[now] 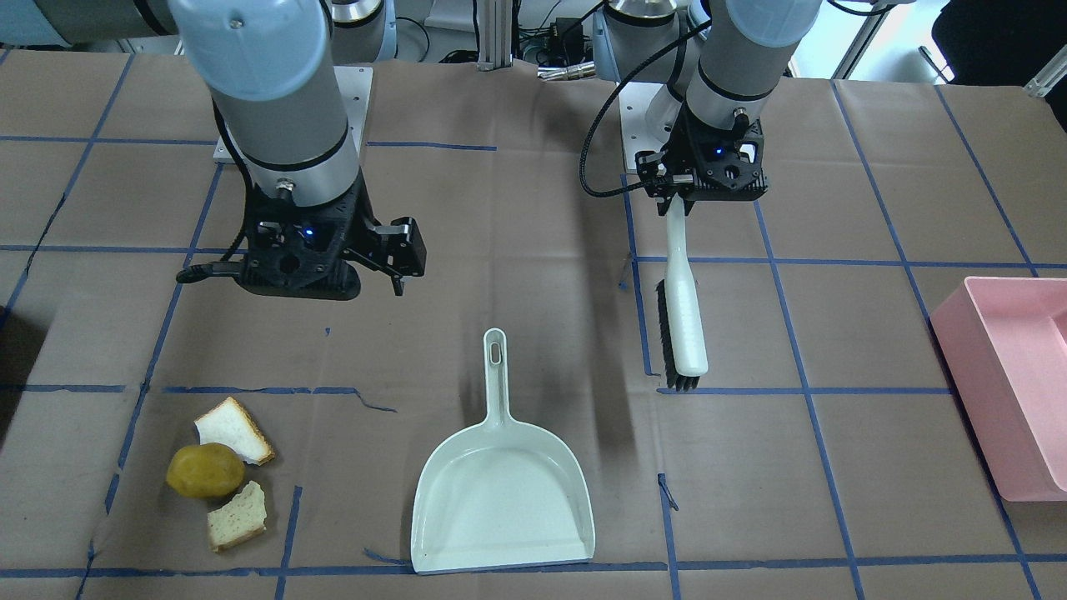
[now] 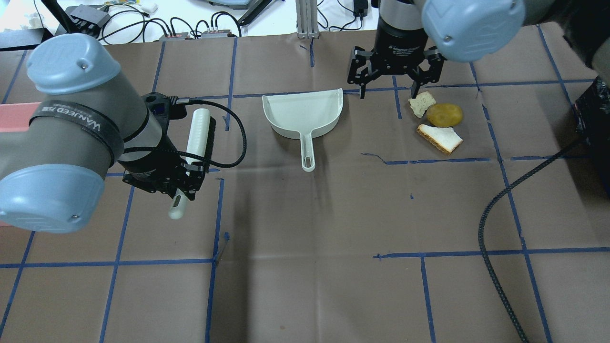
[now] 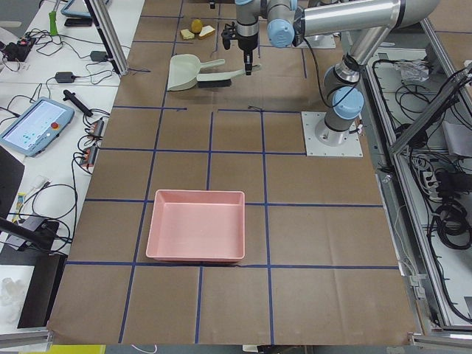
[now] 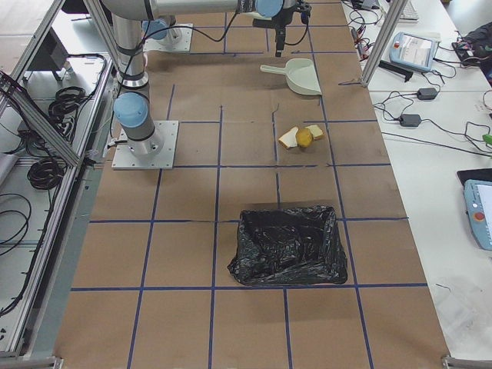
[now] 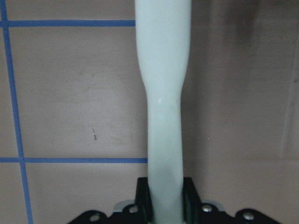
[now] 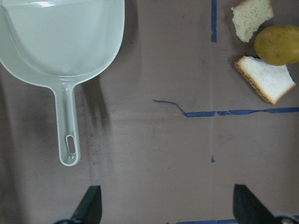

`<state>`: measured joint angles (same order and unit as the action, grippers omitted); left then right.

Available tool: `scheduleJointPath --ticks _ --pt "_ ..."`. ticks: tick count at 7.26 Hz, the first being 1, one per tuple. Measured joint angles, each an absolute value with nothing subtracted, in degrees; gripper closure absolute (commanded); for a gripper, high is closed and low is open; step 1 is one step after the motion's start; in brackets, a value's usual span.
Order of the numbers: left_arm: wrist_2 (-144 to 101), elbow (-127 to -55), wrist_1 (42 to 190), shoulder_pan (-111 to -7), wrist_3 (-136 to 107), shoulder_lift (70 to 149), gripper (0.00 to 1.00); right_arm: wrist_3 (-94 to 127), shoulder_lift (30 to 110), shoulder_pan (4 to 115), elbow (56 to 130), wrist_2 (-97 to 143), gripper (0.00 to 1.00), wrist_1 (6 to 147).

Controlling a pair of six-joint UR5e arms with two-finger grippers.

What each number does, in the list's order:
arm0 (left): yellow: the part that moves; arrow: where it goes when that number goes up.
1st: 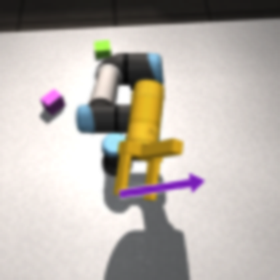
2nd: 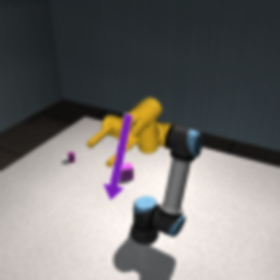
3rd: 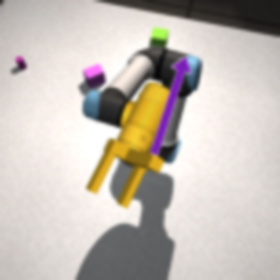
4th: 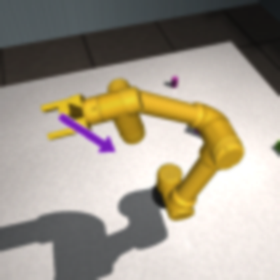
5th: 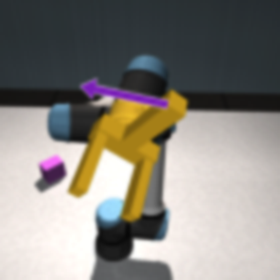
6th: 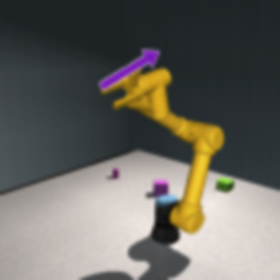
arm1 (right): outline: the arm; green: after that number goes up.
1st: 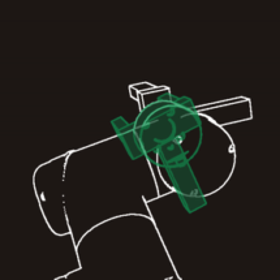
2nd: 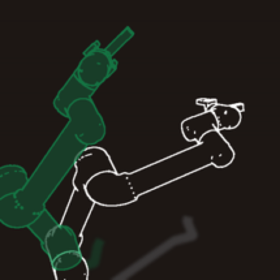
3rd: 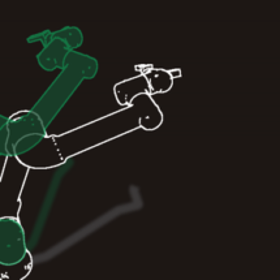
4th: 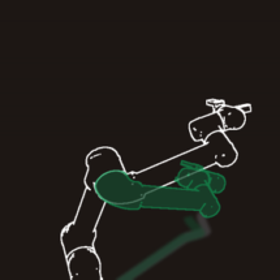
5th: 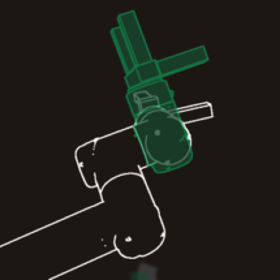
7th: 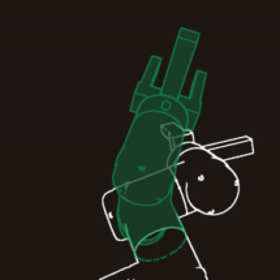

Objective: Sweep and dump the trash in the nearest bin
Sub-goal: 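Move the right gripper to the white dustpan handle and grasp it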

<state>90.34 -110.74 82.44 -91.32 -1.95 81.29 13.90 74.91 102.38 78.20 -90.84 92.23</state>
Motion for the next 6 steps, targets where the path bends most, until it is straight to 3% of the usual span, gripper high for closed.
scheduleJointPath --ticks 6 --pt "90.26 -110.86 82.70 -91.32 -1.93 81.29 0.90 16.56 64.04 111.60 75.09 -90.52 0.00 96.93"
